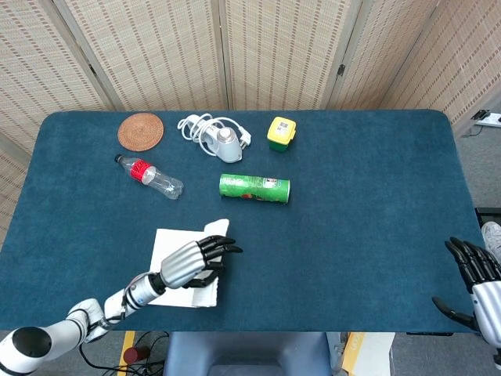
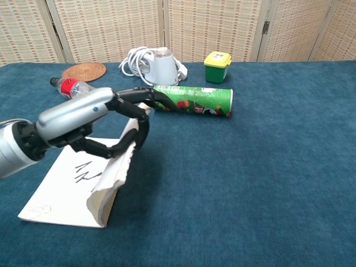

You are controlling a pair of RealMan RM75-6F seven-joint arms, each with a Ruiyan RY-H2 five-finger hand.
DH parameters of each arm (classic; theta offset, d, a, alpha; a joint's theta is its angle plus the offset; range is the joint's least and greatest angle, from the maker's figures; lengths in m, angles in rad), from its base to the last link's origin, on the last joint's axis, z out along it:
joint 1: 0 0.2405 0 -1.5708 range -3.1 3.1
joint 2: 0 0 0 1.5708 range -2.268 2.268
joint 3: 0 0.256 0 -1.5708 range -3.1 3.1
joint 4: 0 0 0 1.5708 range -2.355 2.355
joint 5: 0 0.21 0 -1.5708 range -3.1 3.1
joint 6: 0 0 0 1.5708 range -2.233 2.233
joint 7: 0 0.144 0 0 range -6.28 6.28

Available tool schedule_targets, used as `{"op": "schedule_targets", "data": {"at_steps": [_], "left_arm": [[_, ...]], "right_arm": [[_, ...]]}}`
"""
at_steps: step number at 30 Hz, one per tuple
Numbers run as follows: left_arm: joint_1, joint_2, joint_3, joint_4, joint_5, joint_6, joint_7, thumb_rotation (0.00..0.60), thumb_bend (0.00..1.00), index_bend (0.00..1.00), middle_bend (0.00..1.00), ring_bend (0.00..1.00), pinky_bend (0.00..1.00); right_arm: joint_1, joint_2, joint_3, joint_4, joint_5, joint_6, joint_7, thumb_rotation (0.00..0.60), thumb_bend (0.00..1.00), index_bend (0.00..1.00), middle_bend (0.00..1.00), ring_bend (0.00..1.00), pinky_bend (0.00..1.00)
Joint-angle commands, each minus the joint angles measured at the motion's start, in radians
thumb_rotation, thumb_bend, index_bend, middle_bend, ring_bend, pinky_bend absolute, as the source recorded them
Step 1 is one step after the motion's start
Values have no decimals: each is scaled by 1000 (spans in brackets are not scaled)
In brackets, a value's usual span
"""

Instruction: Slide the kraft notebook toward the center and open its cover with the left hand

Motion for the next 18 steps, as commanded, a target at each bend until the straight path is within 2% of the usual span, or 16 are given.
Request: {"op": "schedule_targets", "data": {"at_steps": [1, 4, 10, 12, 13, 16, 18], "left_arm": [[-41, -12, -15, -75, 12, -65, 62, 600, 690, 601, 219, 151, 220], [-49, -22, -28, -115, 1, -99, 83, 600, 690, 567, 219, 151, 221], [-28, 22, -59, -225, -47, -115, 114, 600, 688, 309, 212, 150, 221], [-13, 55, -72, -266, -76, -119, 121, 600, 675, 273, 209, 150, 221], [-2, 78, -81, -292, -97, -123, 128, 600, 653, 266, 208, 150, 221], [40, 139, -103, -347, -166, -133, 157, 600, 487, 261, 207, 150, 221], [74, 185, -112, -388, -220, -148, 178, 600, 412, 256, 207, 150, 221]], "right_arm": [[-3, -3, 0, 8, 1, 3, 8, 600, 205, 0, 105, 75, 114], [-5, -6, 0, 18, 4, 6, 20, 600, 205, 0, 105, 75, 114], [-10, -9, 1, 40, 7, 12, 42, 600, 205, 0, 105, 75, 114], [-9, -9, 1, 45, 7, 11, 47, 600, 205, 0, 105, 75, 114], [-8, -9, 1, 48, 7, 8, 50, 600, 205, 0, 105, 75, 114], [-1, -9, 1, 52, 3, -2, 51, 600, 205, 0, 105, 75, 114], [6, -8, 2, 53, 1, -12, 49, 600, 205, 0, 105, 75, 114]]}}
